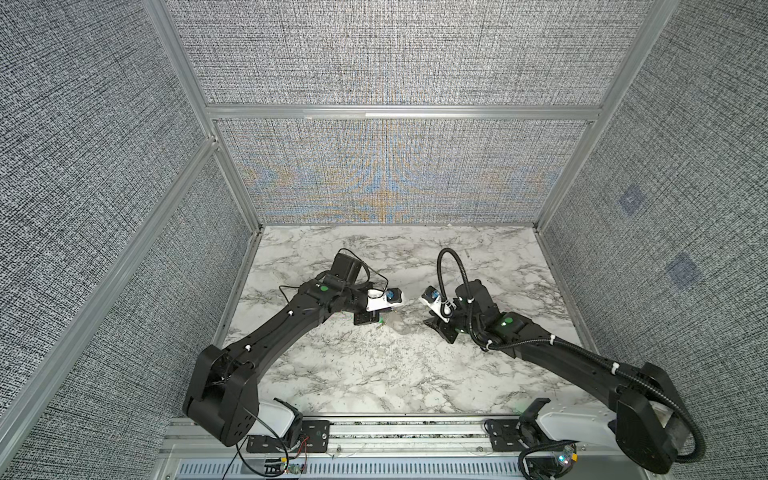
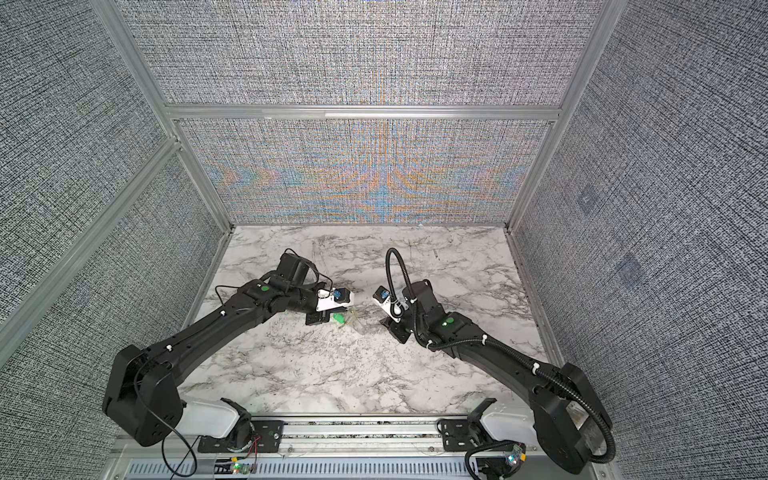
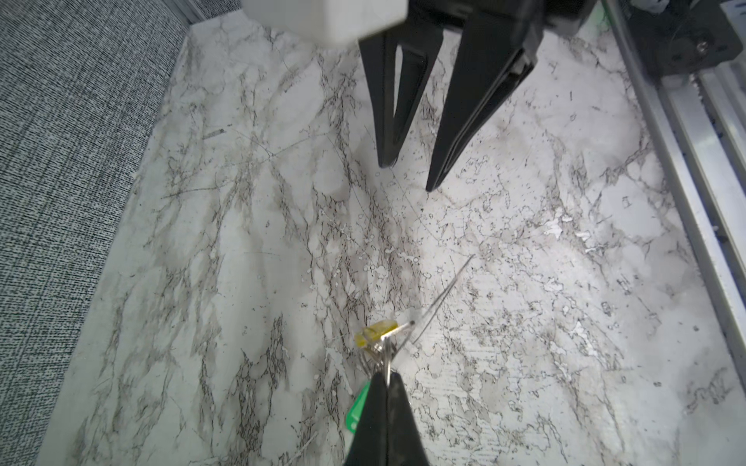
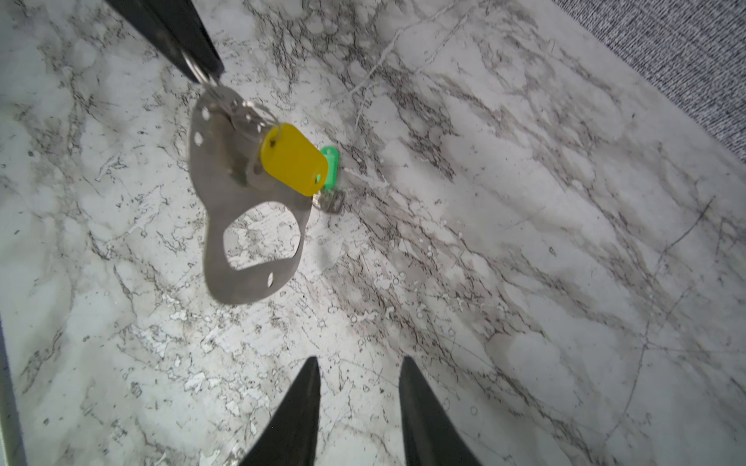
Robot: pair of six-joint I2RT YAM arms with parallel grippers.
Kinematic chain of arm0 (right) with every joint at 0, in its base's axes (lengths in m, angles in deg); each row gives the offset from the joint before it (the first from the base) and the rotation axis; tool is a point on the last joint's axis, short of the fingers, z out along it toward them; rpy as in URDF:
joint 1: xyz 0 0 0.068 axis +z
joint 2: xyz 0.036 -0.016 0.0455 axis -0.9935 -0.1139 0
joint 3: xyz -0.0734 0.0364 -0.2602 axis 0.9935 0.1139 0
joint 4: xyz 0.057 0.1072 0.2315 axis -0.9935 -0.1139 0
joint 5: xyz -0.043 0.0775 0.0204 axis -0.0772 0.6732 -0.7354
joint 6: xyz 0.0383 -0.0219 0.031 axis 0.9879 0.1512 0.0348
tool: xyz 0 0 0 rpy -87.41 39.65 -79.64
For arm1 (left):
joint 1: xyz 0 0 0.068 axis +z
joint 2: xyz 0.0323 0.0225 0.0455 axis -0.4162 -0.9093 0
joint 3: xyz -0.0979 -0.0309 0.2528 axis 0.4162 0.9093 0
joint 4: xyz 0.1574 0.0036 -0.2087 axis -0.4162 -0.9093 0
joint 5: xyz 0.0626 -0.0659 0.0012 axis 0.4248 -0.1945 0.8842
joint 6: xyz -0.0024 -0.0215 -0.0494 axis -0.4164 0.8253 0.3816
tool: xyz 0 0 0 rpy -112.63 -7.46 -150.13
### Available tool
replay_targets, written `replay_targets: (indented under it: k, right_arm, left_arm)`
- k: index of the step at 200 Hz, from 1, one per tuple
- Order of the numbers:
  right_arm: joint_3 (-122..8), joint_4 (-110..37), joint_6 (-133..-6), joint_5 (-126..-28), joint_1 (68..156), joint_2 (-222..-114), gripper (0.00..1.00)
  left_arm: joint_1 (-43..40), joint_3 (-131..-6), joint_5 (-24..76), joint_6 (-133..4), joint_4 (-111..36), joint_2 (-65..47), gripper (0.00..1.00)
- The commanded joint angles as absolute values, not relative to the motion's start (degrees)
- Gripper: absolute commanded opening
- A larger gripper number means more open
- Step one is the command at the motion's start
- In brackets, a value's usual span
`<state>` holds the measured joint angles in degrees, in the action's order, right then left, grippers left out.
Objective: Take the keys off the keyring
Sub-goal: 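Lift the keyring plate with the left gripper toward the right gripper, then bring the held plate toward the right gripper while the right gripper approaches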
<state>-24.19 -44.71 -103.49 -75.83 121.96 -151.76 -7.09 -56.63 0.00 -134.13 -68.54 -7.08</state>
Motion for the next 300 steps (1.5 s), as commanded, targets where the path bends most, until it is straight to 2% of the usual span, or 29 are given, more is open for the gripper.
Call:
replay_targets:
  k: [1,110,145,207,300]
  right_arm:
    - [-24.21,-39.32,-104.26,-74.65,123.09,-151.77,0.36]
    - [-22.82,-32.28,-103.13,-79.67,127.42,-148.00,0.48]
    - [-22.63,-30.59,-102.72,-81.48,128.10,-147.35,0.48]
    - [-22.70,-27.28,-102.07,-81.43,128.97,-146.45,0.43]
    - [-22.30,-25.97,-101.75,-86.41,129.63,-145.53,0.29]
  left_arm:
    - [-7.04,-56.41,-5.27,-131.33,-64.80,-5.80,0.00]
    - [-7.05,-54.47,-14.88,-122.83,-51.98,-3.67,0.00]
    - [-7.05,-54.04,-16.77,-120.32,-48.41,-3.35,0.00]
    - [-7.05,-53.00,-18.20,-117.78,-44.87,-2.64,0.00]
    - [-7.05,-53.38,-19.07,-117.83,-45.07,-2.70,0.00]
